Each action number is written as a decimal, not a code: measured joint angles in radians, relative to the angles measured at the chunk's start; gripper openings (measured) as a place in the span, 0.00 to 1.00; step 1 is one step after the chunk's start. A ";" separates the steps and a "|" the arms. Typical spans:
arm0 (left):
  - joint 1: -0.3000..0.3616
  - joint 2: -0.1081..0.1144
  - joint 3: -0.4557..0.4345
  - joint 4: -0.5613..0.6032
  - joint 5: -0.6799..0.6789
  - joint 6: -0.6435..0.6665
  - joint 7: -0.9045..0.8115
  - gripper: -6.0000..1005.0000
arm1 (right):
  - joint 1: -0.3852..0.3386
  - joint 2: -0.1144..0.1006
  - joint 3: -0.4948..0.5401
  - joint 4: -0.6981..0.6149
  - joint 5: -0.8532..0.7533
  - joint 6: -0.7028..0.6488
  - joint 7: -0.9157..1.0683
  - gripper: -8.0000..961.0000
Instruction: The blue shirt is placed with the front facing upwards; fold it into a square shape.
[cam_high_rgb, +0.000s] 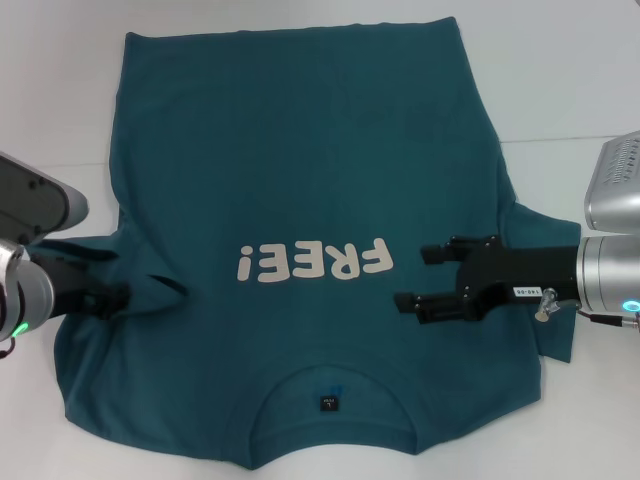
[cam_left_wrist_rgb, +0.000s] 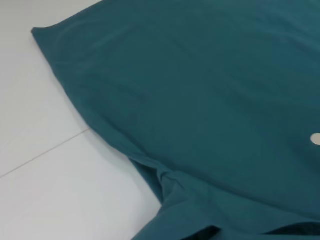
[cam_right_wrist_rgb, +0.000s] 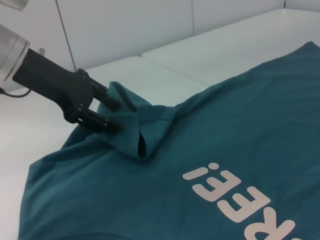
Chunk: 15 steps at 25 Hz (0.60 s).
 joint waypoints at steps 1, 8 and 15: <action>-0.003 0.000 -0.006 -0.002 0.000 0.000 -0.002 0.75 | 0.000 0.000 0.000 0.000 0.000 0.001 0.000 0.95; -0.014 0.001 -0.013 -0.012 0.000 0.002 -0.004 0.54 | 0.000 0.000 0.000 0.000 0.000 0.002 0.000 0.95; -0.015 0.001 -0.010 0.000 0.000 0.009 -0.002 0.15 | 0.007 -0.003 -0.006 0.000 0.000 0.012 0.000 0.95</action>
